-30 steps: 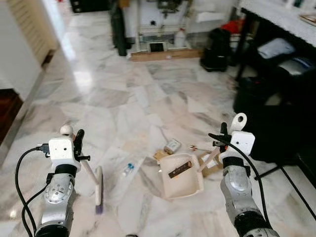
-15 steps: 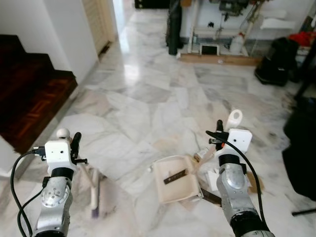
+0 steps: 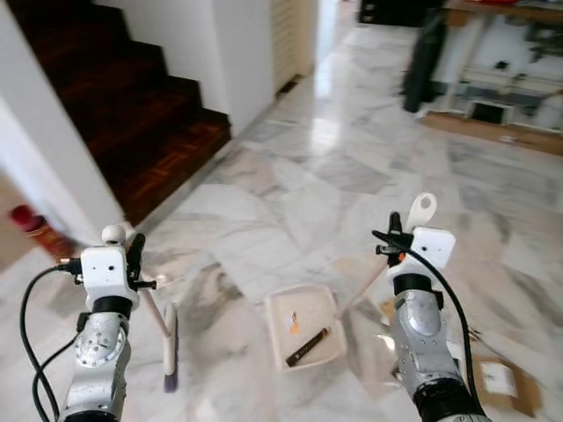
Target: Sweep floor
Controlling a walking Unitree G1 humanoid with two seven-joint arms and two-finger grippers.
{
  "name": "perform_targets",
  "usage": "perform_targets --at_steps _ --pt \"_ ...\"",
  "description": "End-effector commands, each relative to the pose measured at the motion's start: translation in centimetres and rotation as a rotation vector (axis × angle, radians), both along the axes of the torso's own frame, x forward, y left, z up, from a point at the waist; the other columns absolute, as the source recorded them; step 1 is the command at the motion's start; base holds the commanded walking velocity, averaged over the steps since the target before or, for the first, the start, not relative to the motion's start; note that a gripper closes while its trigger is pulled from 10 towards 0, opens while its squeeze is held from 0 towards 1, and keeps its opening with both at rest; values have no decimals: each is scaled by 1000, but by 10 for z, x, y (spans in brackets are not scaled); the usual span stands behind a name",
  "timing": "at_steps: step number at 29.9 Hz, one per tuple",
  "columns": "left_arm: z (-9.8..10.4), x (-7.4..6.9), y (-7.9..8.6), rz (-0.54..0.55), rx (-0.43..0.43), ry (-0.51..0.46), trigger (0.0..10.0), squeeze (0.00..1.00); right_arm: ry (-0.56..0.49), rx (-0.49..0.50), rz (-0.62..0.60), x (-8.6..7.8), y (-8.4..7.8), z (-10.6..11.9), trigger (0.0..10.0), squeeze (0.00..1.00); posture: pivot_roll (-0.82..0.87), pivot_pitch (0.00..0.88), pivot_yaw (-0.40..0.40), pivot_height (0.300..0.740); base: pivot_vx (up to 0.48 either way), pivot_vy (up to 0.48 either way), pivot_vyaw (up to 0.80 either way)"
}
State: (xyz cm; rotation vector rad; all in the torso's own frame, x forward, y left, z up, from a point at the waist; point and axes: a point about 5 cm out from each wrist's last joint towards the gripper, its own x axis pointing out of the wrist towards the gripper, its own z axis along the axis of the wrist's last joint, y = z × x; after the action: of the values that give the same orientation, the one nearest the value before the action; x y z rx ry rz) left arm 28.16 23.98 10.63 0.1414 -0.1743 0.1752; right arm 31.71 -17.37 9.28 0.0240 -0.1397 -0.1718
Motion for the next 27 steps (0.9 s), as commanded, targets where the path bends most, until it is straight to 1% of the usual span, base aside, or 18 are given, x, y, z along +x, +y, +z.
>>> perform_targets --at_steps 1,3,17,27 --pt "9 -2 6 19 22 -29 10000 0 -67 2 16 5 4 17 10000 0 104 25 23 740 0 0 569" --pt "9 -3 6 22 24 -28 10000 0 -66 5 18 5 5 18 10000 0 106 31 23 740 0 0 488" --pt "14 -10 10 49 27 -28 10000 0 -57 25 13 4 4 20 10000 0 123 67 23 740 0 0 0" --pt "14 -12 11 62 24 -17 10000 0 -55 27 13 3 4 20 10000 0 123 85 28 740 0 0 777"
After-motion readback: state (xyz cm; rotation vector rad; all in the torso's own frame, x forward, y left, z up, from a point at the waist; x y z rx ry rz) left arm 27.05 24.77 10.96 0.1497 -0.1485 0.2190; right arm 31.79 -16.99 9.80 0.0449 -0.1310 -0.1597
